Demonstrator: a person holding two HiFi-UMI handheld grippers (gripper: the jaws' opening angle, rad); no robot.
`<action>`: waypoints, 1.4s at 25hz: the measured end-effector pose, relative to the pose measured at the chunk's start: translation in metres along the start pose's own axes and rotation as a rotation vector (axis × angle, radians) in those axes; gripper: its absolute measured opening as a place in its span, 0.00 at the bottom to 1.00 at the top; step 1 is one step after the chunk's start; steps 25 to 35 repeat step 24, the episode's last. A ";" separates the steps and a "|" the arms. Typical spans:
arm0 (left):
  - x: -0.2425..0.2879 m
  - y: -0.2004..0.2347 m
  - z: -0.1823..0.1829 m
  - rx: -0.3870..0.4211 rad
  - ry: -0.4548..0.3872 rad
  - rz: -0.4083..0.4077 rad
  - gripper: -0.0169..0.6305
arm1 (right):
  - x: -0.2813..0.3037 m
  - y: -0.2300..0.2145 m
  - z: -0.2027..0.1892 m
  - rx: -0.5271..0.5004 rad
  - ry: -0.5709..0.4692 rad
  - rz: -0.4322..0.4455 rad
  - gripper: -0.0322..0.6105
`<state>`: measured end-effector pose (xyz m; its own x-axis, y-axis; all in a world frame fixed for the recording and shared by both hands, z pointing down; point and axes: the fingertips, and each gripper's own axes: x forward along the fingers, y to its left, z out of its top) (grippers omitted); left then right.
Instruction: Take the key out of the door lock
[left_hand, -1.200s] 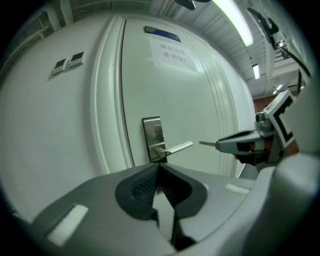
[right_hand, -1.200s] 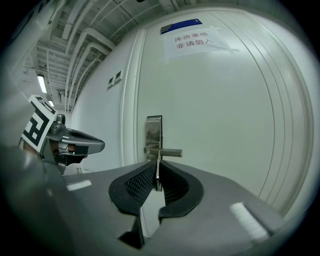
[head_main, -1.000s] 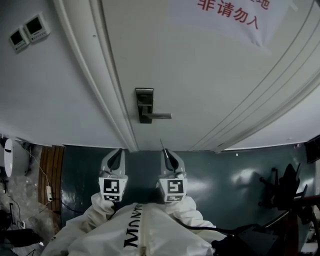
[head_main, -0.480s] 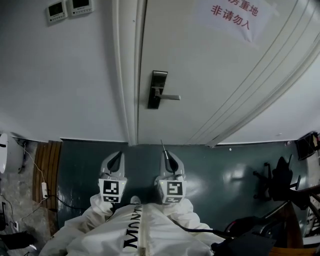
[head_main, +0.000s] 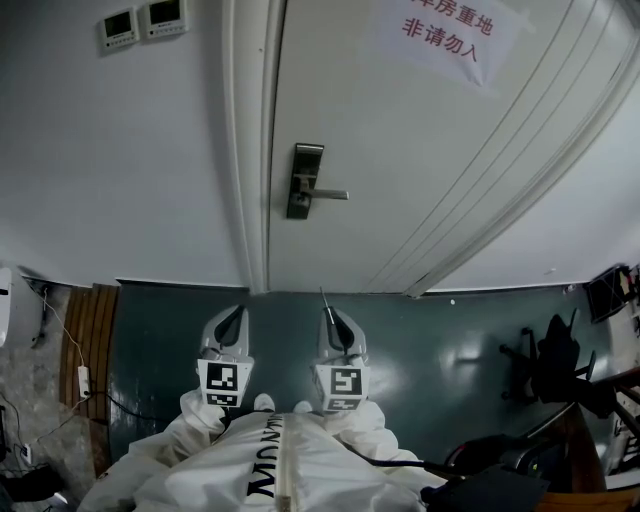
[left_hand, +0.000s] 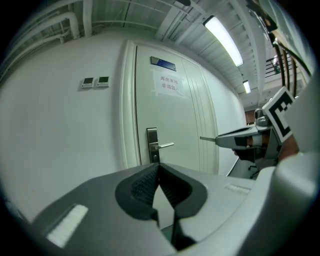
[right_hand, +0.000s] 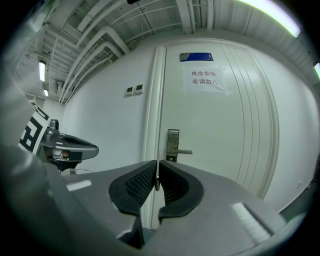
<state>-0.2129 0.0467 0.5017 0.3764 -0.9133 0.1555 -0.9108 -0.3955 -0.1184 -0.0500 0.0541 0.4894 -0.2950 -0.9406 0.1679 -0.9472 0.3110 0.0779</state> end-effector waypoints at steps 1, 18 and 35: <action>0.001 -0.002 0.002 0.001 -0.001 0.002 0.03 | -0.001 -0.002 0.001 -0.003 -0.001 0.006 0.09; 0.026 -0.055 0.021 0.031 -0.010 -0.034 0.03 | -0.016 -0.049 -0.003 0.018 -0.009 0.015 0.09; 0.031 -0.057 0.021 0.021 -0.007 -0.041 0.03 | -0.015 -0.052 -0.002 0.010 -0.015 0.019 0.09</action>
